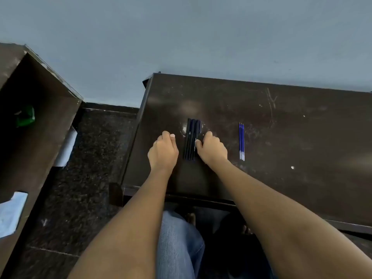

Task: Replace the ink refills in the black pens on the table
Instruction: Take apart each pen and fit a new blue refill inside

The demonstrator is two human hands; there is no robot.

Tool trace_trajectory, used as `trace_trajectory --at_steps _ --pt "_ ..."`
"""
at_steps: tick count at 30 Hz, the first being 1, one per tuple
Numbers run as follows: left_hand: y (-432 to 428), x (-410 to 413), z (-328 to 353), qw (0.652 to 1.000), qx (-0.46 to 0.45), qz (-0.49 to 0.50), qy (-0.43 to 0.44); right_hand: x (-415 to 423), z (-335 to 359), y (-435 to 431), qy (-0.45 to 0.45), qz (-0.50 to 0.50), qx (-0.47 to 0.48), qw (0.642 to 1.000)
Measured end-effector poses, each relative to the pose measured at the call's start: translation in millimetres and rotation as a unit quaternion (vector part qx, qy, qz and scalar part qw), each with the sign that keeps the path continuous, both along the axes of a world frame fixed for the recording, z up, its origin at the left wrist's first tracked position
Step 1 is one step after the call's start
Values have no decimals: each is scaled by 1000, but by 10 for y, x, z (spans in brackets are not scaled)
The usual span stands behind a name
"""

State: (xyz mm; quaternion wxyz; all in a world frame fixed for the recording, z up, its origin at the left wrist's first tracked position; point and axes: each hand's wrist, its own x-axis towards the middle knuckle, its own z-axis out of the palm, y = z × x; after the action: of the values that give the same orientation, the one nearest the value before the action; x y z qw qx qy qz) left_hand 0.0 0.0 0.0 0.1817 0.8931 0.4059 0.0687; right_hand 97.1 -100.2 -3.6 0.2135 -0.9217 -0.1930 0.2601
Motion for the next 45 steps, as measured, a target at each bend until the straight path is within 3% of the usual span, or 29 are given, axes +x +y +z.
trace_trajectory --at_steps 14,17,22,25,28,31,34,36,40,45 --pt "-242 -337 -78 998 10 24 -63 -202 -86 -117 9 -16 -45 999" --pt "-250 -241 -64 991 -54 58 -111 -203 -93 -181 25 -30 -22 999" --pt "-245 46 -54 936 -269 91 -208 -184 -57 -282 92 -73 151 981" --pt "-235 210 -51 924 -325 69 -189 -188 -34 -317 151 -43 227 961" --pt "-218 292 -45 950 -278 13 -141 -176 -23 -340 167 -7 257 952" --pt "-217 353 -81 947 -289 7 -143 -134 -23 -354 201 -1 276 940" --pt "-233 359 -100 936 -314 23 -158 -81 -15 -331 188 -79 313 928" --pt "-227 335 -111 950 -285 -23 -128 -21 -10 -302 172 -146 335 915" --pt "-245 323 -121 954 -254 -133 -82 79 -7 -227 137 -106 289 942" --pt "-335 319 -108 958 -230 -130 -112 175 20 -169 117 -94 268 952"
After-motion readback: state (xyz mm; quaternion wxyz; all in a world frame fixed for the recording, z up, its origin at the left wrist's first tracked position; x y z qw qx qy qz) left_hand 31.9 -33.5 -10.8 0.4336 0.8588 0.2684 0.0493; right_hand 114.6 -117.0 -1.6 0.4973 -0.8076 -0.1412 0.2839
